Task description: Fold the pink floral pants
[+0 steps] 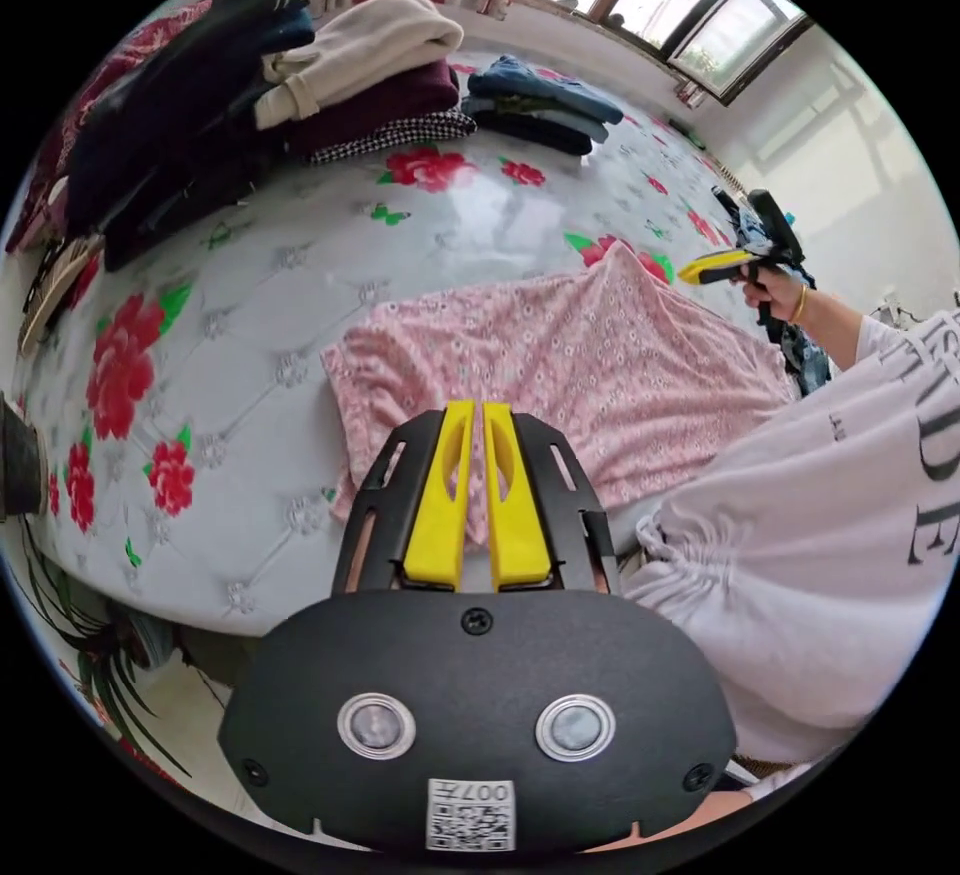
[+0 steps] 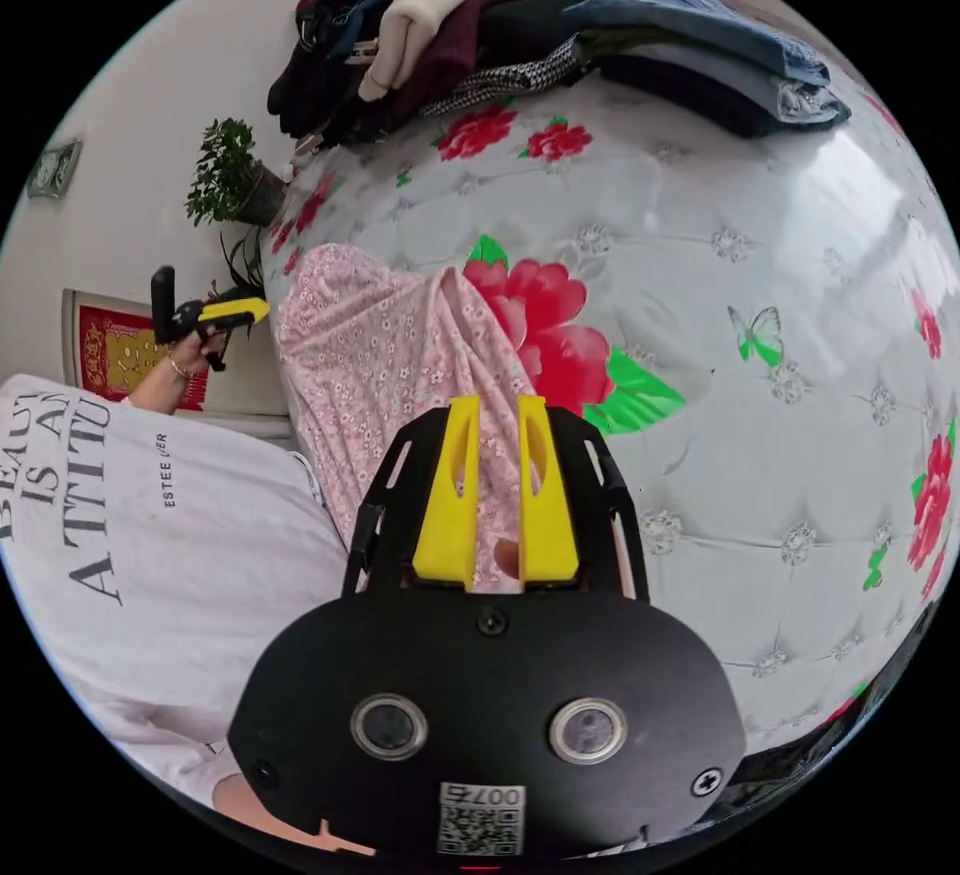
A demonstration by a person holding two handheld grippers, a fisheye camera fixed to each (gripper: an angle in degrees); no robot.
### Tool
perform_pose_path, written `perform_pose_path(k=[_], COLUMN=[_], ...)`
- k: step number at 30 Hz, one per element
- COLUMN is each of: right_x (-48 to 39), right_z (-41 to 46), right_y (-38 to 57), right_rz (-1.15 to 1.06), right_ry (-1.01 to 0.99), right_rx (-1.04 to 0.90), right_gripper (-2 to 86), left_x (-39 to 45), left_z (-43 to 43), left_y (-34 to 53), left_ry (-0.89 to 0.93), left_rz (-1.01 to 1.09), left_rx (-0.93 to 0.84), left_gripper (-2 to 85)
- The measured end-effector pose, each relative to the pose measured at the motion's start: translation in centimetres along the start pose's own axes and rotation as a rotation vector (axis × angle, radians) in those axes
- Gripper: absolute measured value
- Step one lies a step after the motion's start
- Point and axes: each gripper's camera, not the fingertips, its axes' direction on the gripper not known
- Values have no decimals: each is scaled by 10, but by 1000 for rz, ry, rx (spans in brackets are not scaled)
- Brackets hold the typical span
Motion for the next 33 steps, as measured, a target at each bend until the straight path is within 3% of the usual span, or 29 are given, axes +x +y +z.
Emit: perform_pose_path(k=[8, 12, 16, 19, 22, 27, 29, 33], right_x=[-26, -21, -14, 1, 3, 7, 6, -23], right_z=[24, -1, 13, 1, -45, -132, -137, -109], right_y=[14, 19, 14, 23, 58, 205, 274, 423], right_rz=[-32, 26, 53, 127, 204, 427, 554, 900], right_ry=[171, 181, 225, 120, 150, 19, -57, -152], right_rx=[10, 112, 48, 89, 262, 579, 668, 826], right_gripper=[2, -1, -1, 0, 2, 25, 34, 49], left_x=[-36, -60, -74, -91, -102, -64, -27, 53], left_z=[109, 117, 128, 135, 133, 111, 116, 147], left_y=[-64, -64, -58, -54, -52, -76, -110, -168], left_ry=[-167, -103, -99, -67, -67, 6, 136, 221], left_rz=[24, -23, -51, -145, -207, 28, 229, 600], left_rx=[-190, -134, -107, -95, -85, 16, 9, -71], left_gripper=[-8, -9, -9, -9, -7, 32, 58, 76])
